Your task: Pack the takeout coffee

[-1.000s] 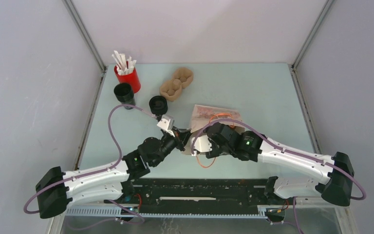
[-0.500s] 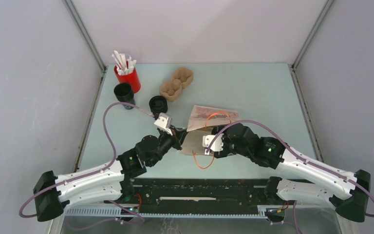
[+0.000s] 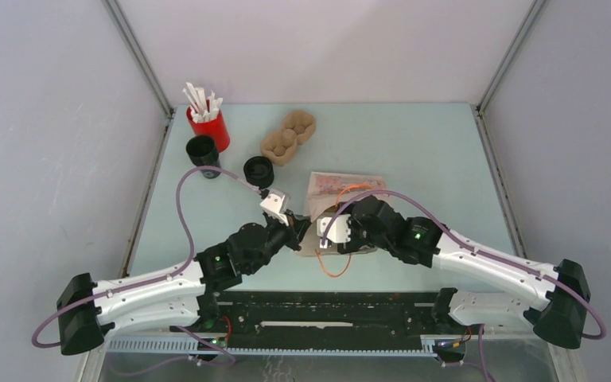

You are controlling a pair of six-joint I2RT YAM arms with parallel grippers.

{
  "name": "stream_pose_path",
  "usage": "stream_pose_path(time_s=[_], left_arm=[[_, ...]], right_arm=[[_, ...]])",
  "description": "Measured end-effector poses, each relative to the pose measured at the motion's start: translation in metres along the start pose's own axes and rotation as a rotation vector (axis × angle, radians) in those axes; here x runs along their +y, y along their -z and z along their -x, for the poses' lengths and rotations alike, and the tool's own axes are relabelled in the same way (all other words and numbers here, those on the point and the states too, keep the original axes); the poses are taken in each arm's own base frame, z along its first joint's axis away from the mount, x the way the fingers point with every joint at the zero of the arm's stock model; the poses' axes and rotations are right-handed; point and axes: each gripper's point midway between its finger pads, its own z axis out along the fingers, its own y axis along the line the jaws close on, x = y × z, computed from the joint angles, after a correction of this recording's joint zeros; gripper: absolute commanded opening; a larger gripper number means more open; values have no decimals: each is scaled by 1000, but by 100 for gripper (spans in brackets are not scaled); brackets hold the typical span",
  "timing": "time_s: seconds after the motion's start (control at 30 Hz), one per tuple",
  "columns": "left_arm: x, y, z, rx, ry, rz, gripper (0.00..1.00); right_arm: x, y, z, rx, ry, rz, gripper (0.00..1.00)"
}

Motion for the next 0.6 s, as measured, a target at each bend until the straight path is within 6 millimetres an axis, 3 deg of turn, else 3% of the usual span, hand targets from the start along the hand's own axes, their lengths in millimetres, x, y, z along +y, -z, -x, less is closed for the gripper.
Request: stream_pose_path(time_s=[0.3, 0.6], left_arm=[[-3, -3, -9, 25, -14, -1, 0], [0, -7, -15, 50, -33, 30, 0]], right_arm=[[-13, -15, 6, -6, 75, -17, 38], [-24, -12, 7, 21, 177, -33, 36]])
